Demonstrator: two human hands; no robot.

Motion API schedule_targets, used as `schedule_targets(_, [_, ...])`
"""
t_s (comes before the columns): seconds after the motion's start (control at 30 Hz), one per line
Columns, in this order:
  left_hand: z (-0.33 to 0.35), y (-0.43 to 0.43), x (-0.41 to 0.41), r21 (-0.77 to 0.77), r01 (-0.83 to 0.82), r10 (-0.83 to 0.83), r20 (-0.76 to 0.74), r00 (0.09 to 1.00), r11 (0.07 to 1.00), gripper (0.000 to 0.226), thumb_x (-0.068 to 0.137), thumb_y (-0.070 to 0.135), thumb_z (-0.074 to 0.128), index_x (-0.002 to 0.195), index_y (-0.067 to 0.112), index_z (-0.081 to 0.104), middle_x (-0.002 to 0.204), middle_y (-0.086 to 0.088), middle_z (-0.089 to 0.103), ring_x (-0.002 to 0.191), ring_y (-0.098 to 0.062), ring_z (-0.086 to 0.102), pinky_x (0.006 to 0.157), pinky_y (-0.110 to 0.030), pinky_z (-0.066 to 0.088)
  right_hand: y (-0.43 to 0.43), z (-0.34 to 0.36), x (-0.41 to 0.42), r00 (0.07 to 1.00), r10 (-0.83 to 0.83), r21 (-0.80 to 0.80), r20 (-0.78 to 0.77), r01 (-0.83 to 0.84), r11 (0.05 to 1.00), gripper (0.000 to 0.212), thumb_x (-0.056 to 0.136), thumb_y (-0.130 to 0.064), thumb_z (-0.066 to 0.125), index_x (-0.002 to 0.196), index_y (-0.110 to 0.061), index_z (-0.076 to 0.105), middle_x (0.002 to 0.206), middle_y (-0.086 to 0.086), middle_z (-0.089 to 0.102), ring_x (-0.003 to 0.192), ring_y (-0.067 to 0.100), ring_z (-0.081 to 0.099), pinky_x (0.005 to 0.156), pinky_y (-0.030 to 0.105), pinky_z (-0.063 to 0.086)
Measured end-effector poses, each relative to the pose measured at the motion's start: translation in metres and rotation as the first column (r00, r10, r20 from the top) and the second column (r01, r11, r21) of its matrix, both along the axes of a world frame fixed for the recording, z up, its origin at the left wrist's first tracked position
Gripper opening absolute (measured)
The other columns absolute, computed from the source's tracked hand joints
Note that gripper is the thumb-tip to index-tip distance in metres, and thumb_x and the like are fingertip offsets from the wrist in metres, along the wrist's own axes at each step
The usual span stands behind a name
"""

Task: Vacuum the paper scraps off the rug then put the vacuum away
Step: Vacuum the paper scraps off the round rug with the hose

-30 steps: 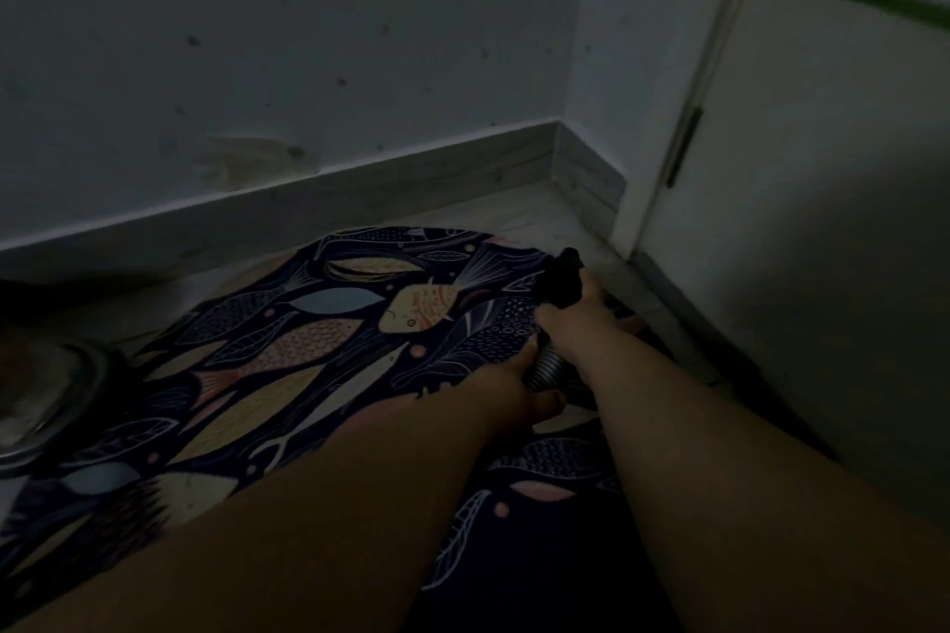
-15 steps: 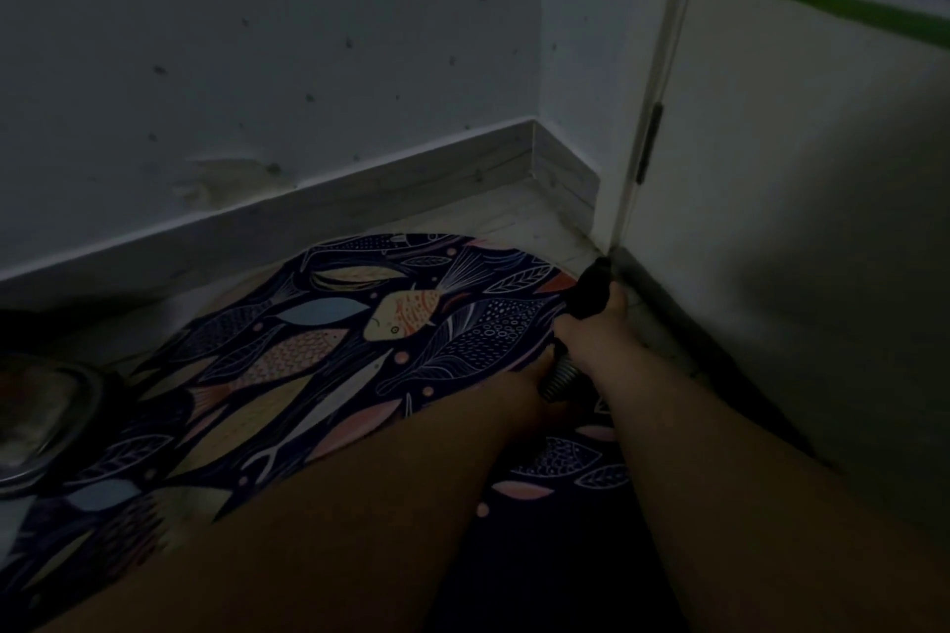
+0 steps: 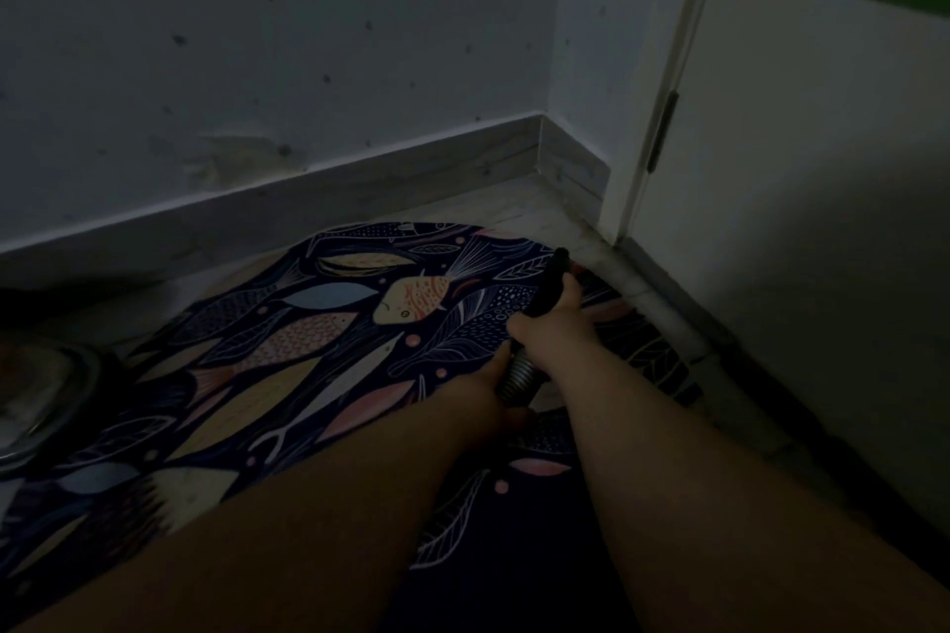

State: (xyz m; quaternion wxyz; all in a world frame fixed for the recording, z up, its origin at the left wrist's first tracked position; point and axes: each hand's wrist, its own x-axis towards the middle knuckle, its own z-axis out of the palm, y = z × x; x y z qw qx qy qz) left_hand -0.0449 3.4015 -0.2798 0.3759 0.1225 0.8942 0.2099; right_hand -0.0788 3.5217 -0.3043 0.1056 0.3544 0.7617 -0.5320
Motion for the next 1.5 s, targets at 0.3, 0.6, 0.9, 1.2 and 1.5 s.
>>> schedule_targets(0.3, [0.012, -0.063, 0.019, 0.01, 0.036, -0.035, -0.036, 0.999, 0.999, 0.084, 0.095, 0.032, 0.05, 0.15, 0.024, -0.013, 0.155, -0.003, 0.024, 0.136, -0.018, 0.032, 0.1, -0.017, 0.024, -0.061, 0.0, 0.02, 0.994, 0.001, -0.147, -0.109, -0.017, 0.989, 0.097, 0.086, -0.022, 0.066, 0.154, -0.037, -0.002, 0.144, 0.011, 0.043, 0.114, 0.031, 0.052, 0.099, 0.048, 0.048])
schedule_targets(0.6, [0.009, -0.17, 0.027, 0.015, -0.161, 0.161, -0.002, 0.987, 0.987, 0.094, 0.089, 0.029, 0.061, 0.149, 0.033, -0.012, 0.144, -0.007, 0.041, 0.115, -0.023, 0.053, 0.098, -0.027, 0.043, -0.168, -0.001, 0.008, 0.979, 0.149, -0.166, -0.142, -0.172, 0.971, 0.096, 0.087, -0.024, 0.067, 0.155, -0.035, 0.0, 0.15, 0.009, 0.036, 0.122, 0.031, 0.047, 0.104, 0.047, 0.044])
schedule_targets(0.9, [0.005, -0.287, 0.04, -0.024, -0.312, 0.311, -0.03, 0.95, 0.95, 0.095, 0.089, 0.028, 0.059, 0.146, 0.041, -0.016, 0.136, -0.011, 0.049, 0.107, -0.025, 0.058, 0.085, -0.027, 0.047, -0.295, -0.002, -0.003, 0.933, 0.341, -0.182, -0.11, -0.357, 0.916, 0.095, 0.087, -0.024, 0.066, 0.153, -0.04, -0.001, 0.151, 0.008, 0.034, 0.118, 0.033, 0.05, 0.101, 0.051, 0.046])
schedule_targets(1.2, [-0.016, -0.373, 0.06, 0.05, -0.445, 0.446, -0.029, 0.894, 0.894, 0.097, 0.088, 0.031, 0.061, 0.145, 0.042, -0.016, 0.136, -0.008, 0.051, 0.111, -0.026, 0.058, 0.086, -0.027, 0.047, -0.385, -0.012, 0.009, 0.864, 0.477, -0.2, -0.163, -0.502, 0.842, 0.094, 0.088, -0.024, 0.067, 0.154, -0.04, 0.001, 0.148, 0.007, 0.037, 0.111, 0.028, 0.049, 0.1, 0.047, 0.046])
schedule_targets(1.5, [-0.021, -0.426, 0.081, 0.099, -0.561, 0.561, 0.033, 0.827, 0.822, 0.1, 0.087, 0.025, 0.062, 0.144, 0.045, -0.018, 0.131, -0.01, 0.051, 0.087, -0.027, 0.064, 0.076, -0.035, 0.058, -0.446, -0.015, 0.017, 0.803, 0.582, -0.186, -0.128, -0.596, 0.781, 0.095, 0.087, -0.025, 0.068, 0.153, -0.042, 0.002, 0.15, 0.006, 0.035, 0.114, 0.028, 0.049, 0.097, 0.044, 0.046])
